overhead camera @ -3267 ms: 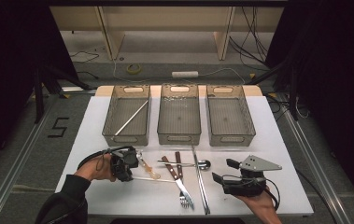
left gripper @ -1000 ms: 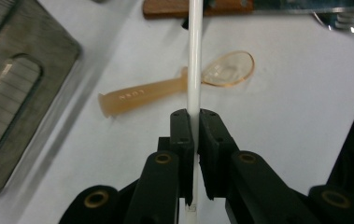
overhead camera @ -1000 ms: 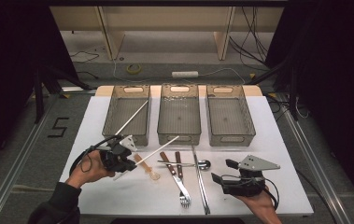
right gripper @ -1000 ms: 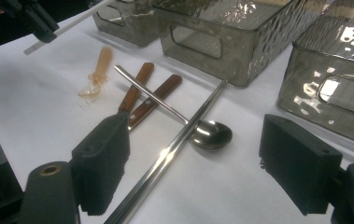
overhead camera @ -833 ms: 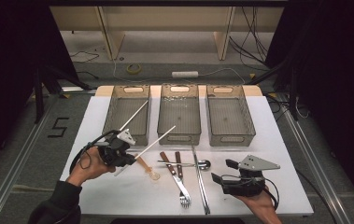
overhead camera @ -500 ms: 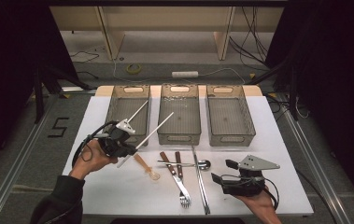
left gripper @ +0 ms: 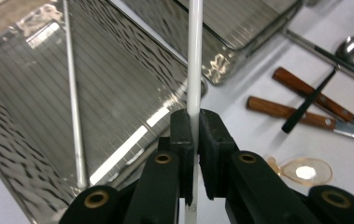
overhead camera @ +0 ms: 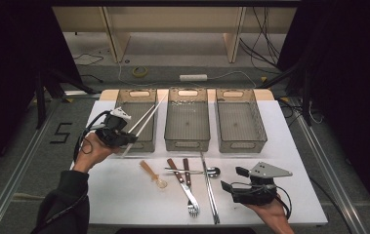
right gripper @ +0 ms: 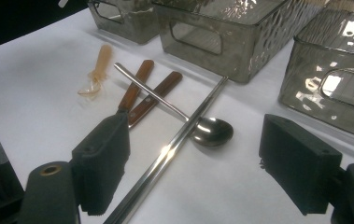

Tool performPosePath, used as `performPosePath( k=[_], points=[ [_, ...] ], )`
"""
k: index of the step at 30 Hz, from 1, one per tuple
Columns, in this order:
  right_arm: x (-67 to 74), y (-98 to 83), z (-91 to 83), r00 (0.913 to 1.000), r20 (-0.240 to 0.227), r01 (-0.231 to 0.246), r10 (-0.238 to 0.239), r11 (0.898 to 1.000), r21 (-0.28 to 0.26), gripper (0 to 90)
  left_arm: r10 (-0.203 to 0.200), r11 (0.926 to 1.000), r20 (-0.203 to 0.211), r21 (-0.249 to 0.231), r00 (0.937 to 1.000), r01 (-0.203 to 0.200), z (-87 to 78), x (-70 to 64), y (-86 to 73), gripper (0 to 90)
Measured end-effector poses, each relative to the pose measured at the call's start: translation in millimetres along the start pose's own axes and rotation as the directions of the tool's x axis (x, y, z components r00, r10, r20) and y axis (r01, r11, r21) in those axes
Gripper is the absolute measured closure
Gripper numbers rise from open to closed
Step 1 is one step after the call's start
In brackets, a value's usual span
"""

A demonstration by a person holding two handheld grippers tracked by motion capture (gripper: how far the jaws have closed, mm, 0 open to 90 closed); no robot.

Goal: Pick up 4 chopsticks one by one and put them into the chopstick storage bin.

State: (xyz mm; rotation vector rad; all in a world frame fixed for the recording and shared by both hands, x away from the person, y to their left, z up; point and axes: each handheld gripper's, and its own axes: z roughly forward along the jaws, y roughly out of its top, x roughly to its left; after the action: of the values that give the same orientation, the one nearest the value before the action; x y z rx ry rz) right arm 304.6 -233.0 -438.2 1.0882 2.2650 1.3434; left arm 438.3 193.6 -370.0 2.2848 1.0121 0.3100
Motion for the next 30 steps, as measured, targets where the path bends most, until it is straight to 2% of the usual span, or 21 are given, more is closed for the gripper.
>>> performPosePath(
  k=[6,13,18,23,30],
  points=[
    [-0.6,-0.3,0.1,1.0000,0.001,-0.003,0.003,1.000,-0.001,25.6,-0.041,0.9980,-0.019,-0.050,0.9990,0.040,-1.9,11.3,11.2,84.4],
    [-0.6,-0.3,-0.1,1.0000,-0.002,-0.002,0.002,1.000,-0.001,25.6,-0.068,0.9962,-0.059,-0.058,0.9959,0.065,1.4,24.1,22.4,84.4],
    [-0.5,-0.4,0.0,1.0000,-0.003,-0.002,0.002,1.000,-0.001,25.6,-0.100,0.9938,-0.102,-0.060,0.9897,0.094,7.9,38.6,26.1,84.4],
    [-0.1,-0.5,0.3,1.0000,-0.008,-0.004,0.004,1.000,-0.001,25.6,-0.126,0.9911,-0.129,-0.059,0.9836,0.120,16.9,50.9,24.9,84.4],
    [0.0,-0.6,0.4,0.9999,-0.010,-0.003,0.003,1.000,-0.001,25.6,-0.154,0.9875,-0.153,-0.060,0.9762,0.146,25.1,60.9,20.7,84.4]
  ],
)
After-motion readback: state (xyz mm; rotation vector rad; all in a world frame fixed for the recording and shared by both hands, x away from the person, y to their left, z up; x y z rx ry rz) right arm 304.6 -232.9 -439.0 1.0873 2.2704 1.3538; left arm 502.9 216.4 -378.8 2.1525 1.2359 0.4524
